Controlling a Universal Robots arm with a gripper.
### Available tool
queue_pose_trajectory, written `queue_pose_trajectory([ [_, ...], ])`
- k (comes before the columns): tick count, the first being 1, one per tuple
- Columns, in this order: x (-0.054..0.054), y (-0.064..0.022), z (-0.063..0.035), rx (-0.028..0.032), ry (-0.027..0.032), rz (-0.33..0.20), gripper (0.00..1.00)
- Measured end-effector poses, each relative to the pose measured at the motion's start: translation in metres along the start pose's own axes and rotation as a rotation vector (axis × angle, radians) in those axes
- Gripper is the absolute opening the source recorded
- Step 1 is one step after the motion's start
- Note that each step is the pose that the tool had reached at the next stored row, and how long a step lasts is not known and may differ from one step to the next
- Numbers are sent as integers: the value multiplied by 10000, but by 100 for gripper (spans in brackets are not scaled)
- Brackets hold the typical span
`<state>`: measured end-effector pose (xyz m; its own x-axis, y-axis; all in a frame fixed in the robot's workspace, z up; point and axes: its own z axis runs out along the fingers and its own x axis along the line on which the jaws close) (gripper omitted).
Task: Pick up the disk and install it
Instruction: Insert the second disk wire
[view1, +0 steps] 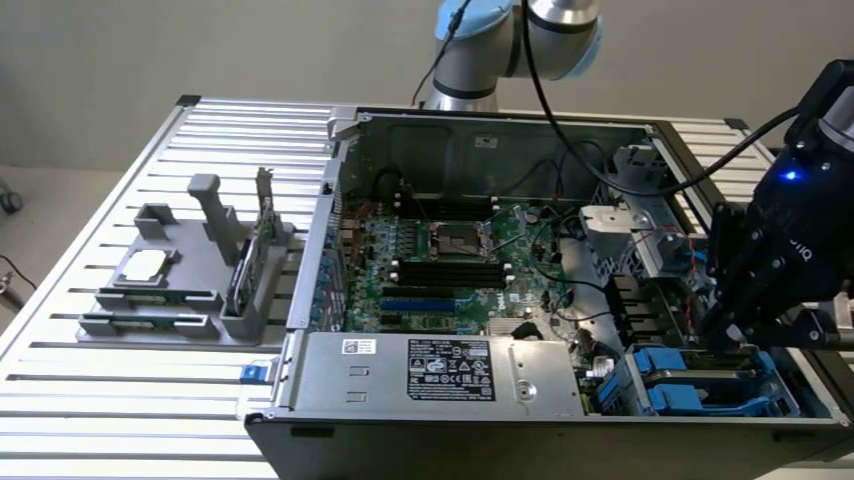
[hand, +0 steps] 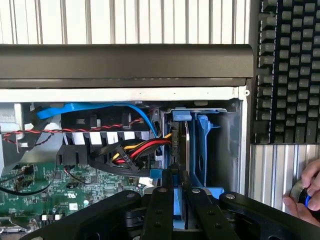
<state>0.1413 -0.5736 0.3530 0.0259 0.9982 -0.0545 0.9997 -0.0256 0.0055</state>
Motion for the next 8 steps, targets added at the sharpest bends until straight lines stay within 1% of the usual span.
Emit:
queue_pose_trajectory([
  [8, -10, 8, 77, 1, 37, 0, 16],
])
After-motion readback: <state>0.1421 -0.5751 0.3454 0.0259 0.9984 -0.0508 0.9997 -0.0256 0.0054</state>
